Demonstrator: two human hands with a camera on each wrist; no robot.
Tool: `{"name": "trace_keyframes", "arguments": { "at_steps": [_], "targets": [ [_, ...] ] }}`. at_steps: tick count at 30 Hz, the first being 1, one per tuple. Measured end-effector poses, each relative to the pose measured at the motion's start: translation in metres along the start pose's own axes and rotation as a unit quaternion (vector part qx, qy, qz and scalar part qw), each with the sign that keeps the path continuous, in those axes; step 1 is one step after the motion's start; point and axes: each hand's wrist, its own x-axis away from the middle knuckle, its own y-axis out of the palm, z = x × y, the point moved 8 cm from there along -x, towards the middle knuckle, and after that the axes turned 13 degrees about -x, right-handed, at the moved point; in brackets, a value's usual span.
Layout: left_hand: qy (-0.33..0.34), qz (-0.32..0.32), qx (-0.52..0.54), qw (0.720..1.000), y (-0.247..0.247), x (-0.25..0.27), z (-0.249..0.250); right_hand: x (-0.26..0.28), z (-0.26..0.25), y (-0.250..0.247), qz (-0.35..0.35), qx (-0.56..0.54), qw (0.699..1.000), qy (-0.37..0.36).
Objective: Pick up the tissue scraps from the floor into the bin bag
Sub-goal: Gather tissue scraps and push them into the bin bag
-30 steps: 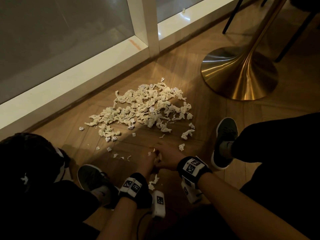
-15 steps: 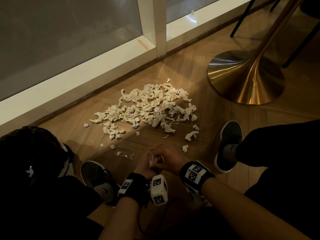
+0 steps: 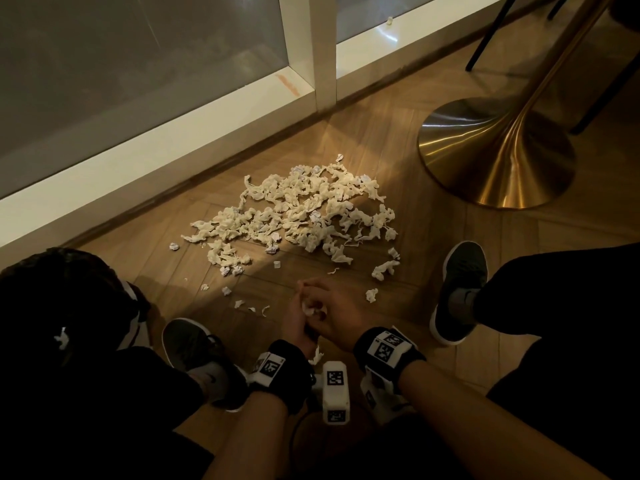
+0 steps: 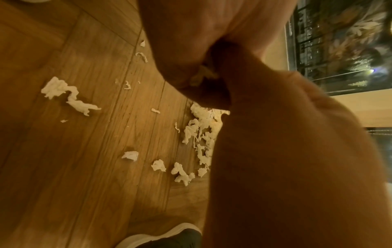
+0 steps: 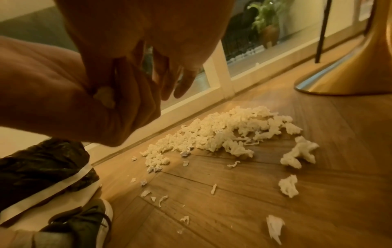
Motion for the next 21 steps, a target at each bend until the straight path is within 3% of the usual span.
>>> {"name": "trace_keyframes", "arguments": {
  "at_steps": [4, 7, 9, 13, 19, 21],
  "targets": [
    [-0.075, 0.06, 0.001, 0.995, -0.026, -0.008, -0.008, -0.001, -0.01, 0.007, -0.141, 0.036, 0.988, 0.047],
    [-0.13, 0.031, -0.018, 0.991, -0.027, -0.007, -0.013, -0.001, -0.014, 0.008, -0.192, 0.103, 0.974, 0.055],
    [-0.143, 0.0, -0.023, 0.989, -0.018, -0.001, -0.015, -0.002, -0.012, 0.008, -0.181, 0.139, 0.972, 0.052],
    [-0.11, 0.0, -0.017, 0.994, -0.014, 0.001, -0.015, -0.001, -0.005, 0.009, -0.144, 0.136, 0.98, 0.039],
    [-0.016, 0.009, -0.003, 1.0, -0.003, -0.001, 0.004, -0.001, -0.004, -0.008, 0.018, 0.085, 0.996, 0.022],
    [0.015, 0.032, -0.035, 0.999, -0.004, -0.001, 0.005, -0.003, -0.005, -0.009, 0.035, 0.116, 0.993, 0.015]
  ]
}}
